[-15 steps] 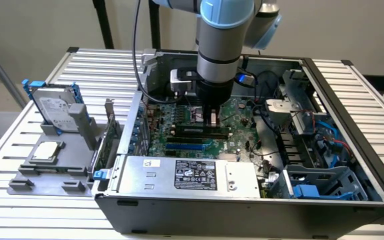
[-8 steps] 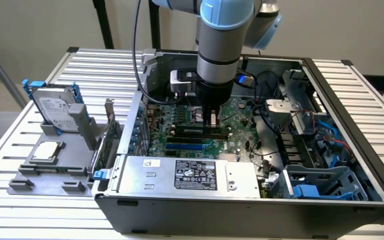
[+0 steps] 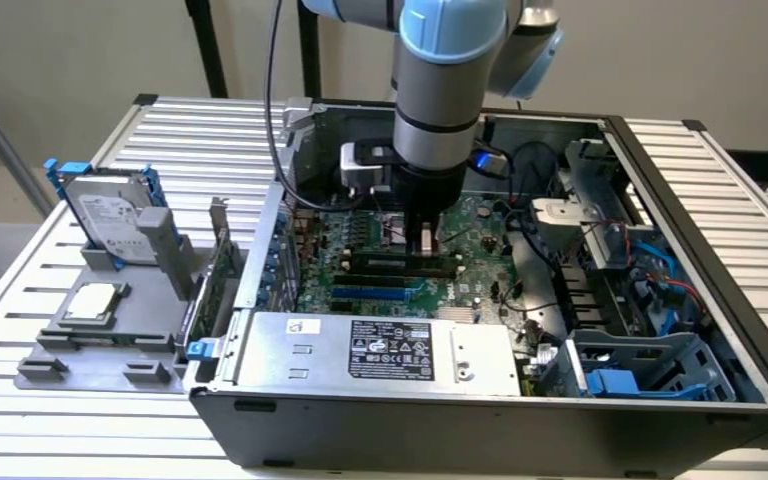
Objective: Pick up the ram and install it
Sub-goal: 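Insert the ram into the slot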
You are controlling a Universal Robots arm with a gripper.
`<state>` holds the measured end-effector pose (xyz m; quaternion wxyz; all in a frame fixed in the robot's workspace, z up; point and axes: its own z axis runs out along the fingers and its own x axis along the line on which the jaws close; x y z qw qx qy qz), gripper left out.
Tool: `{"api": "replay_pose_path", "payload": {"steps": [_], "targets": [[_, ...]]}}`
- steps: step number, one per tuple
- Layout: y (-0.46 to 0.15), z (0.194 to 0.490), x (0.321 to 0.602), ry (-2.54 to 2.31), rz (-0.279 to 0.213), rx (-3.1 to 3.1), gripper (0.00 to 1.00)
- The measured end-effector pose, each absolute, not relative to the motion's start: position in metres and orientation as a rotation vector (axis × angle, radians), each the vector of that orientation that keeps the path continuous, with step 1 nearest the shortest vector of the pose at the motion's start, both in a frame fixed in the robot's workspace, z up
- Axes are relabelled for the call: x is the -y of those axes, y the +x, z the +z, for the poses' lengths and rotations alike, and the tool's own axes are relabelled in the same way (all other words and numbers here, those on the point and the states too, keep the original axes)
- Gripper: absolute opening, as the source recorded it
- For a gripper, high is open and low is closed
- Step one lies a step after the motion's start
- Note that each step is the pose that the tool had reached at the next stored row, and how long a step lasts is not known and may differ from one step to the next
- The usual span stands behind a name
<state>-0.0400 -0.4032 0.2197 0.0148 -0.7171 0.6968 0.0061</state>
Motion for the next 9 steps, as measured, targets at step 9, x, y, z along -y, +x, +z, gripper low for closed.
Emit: {"api": "replay_pose_path", "payload": {"steps": [9], "targets": [[-0.0402, 0.2224, 0.4032, -2.231, 0.018, -2.168, 0.22]]}}
